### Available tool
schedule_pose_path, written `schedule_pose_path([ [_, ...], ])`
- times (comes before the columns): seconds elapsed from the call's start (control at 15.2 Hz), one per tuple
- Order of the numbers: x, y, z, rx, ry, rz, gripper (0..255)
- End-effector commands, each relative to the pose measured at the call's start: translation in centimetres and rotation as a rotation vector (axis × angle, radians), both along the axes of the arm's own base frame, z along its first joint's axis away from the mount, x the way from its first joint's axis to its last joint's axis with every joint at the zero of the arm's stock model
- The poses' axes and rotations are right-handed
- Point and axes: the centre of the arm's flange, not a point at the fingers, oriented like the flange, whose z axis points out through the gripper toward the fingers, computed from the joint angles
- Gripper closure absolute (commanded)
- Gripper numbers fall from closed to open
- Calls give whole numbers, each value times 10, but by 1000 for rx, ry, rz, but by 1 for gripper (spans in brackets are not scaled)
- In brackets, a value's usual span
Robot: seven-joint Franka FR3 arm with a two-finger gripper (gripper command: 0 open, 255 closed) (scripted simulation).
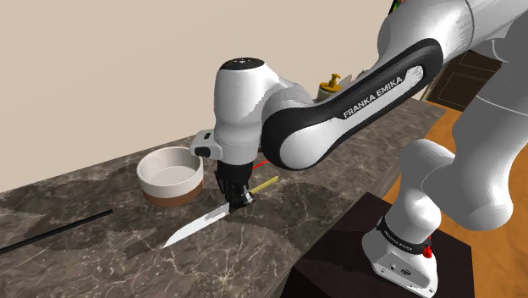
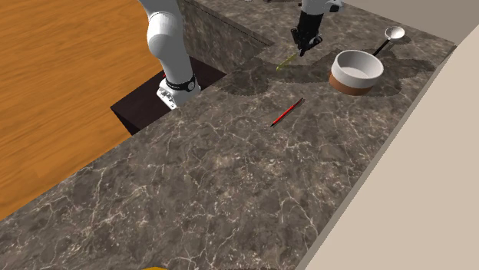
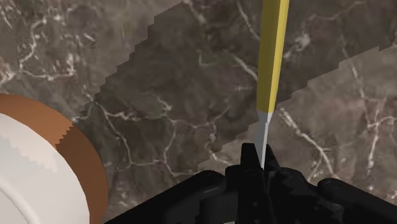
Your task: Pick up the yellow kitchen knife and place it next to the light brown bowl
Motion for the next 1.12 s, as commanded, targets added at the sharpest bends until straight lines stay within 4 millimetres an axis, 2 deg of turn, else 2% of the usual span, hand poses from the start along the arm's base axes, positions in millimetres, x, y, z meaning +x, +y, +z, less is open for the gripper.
schedule_pose_path([
  [0.0,1,-1,-10,0,0,0,255],
  [0.2,1,-1,-26,0,0,0,255],
  [0.73,1,-1,-26,0,0,0,255],
  [0.79,1,-1,-26,0,0,0,0],
  [1.06,1,-1,-26,0,0,0,0],
])
